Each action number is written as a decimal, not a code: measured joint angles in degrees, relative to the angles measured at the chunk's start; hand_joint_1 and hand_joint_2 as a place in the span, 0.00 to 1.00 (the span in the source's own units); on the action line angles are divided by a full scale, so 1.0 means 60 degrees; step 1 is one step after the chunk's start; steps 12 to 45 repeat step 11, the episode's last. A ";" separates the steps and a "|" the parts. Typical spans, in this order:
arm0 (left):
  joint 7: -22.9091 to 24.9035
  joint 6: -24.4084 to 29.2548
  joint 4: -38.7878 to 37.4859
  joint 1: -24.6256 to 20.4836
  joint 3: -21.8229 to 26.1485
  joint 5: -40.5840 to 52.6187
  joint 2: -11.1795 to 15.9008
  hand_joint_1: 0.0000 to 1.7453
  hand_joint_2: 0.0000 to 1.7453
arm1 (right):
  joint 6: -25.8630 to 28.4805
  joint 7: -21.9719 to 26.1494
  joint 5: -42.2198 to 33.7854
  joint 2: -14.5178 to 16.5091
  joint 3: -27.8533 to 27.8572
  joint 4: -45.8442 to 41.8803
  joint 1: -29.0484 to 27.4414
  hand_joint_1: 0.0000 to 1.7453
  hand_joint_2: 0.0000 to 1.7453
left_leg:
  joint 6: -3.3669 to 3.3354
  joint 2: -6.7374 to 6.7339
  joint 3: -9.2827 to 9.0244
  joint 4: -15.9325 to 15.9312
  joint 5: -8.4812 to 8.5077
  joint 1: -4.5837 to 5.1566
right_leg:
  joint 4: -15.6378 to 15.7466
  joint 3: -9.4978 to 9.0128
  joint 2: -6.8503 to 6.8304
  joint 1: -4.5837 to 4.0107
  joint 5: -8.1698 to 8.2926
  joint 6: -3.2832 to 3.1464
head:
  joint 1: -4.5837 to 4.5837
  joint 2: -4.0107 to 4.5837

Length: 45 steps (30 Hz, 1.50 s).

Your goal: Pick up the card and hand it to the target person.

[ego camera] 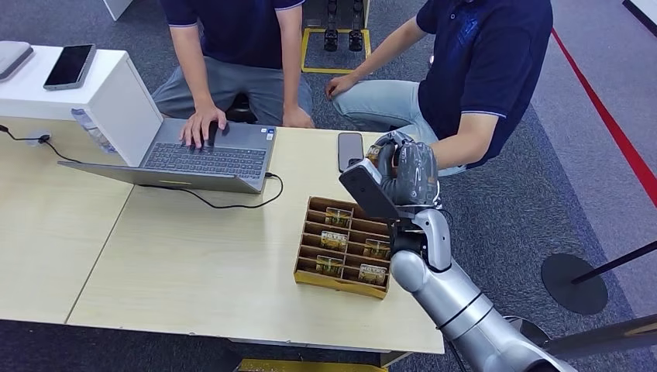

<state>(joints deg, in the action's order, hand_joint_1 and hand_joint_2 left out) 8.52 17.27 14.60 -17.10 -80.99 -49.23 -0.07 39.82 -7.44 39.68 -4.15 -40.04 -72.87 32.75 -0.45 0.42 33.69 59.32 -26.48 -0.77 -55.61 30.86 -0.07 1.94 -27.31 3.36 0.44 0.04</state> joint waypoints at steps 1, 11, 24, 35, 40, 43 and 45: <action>0.0022 -0.0032 0.0000 -0.0001 -0.0005 0.0016 0.0000 0.00 1.00 | 0.0000 0.0059 -0.0038 0.0024 0.0000 0.0050 0.0018 1.00 1.00 | 0.0000 -0.0001 0.0000 0.0000 0.0000 0.0000 | 0.0000 0.0000 0.0001 0.0000 0.0000 0.0000 | -0.0001 0.0000; 0.0142 -0.0167 0.0000 -0.0018 -0.0094 0.0096 0.0000 0.00 0.00 | 0.0007 0.0552 -0.0204 0.0354 0.0002 0.0587 0.0098 0.00 1.00 | 0.0005 -0.0002 -0.0002 0.0000 0.0003 -0.0001 | -0.0002 0.0004 0.0002 -0.0001 0.0000 0.0000 | 0.0000 0.0000; 0.0142 -0.0167 0.0000 -0.0018 -0.0094 0.0096 0.0000 0.00 0.00 | 0.0007 0.0552 -0.0204 0.0354 0.0002 0.0587 0.0098 0.00 1.00 | 0.0005 -0.0002 -0.0002 0.0000 0.0003 -0.0001 | -0.0002 0.0004 0.0002 -0.0001 0.0000 0.0000 | 0.0000 0.0000; 0.0142 -0.0167 0.0000 -0.0018 -0.0094 0.0096 0.0000 0.00 0.00 | 0.0007 0.0552 -0.0204 0.0354 0.0002 0.0587 0.0098 0.00 1.00 | 0.0005 -0.0002 -0.0002 0.0000 0.0003 -0.0001 | -0.0002 0.0004 0.0002 -0.0001 0.0000 0.0000 | 0.0000 0.0000; 0.0142 -0.0167 0.0000 -0.0018 -0.0094 0.0096 0.0000 0.00 0.00 | 0.0007 0.0552 -0.0204 0.0354 0.0002 0.0587 0.0098 0.00 1.00 | 0.0005 -0.0002 -0.0002 0.0000 0.0003 -0.0001 | -0.0002 0.0004 0.0002 -0.0001 0.0000 0.0000 | 0.0000 0.0000; 0.0142 -0.0167 0.0000 -0.0018 -0.0094 0.0096 0.0000 0.00 0.00 | 0.0007 0.0552 -0.0204 0.0354 0.0002 0.0587 0.0098 0.00 1.00 | 0.0005 -0.0002 -0.0002 0.0000 0.0003 -0.0001 | -0.0002 0.0004 0.0002 -0.0001 0.0000 0.0000 | 0.0000 0.0000; 0.0142 -0.0167 0.0000 -0.0018 -0.0094 0.0096 0.0000 0.00 0.00 | 0.0007 0.0552 -0.0204 0.0354 0.0002 0.0587 0.0098 0.00 1.00 | 0.0005 -0.0002 -0.0002 0.0000 0.0003 -0.0001 | -0.0002 0.0004 0.0002 -0.0001 0.0000 0.0000 | 0.0000 0.0000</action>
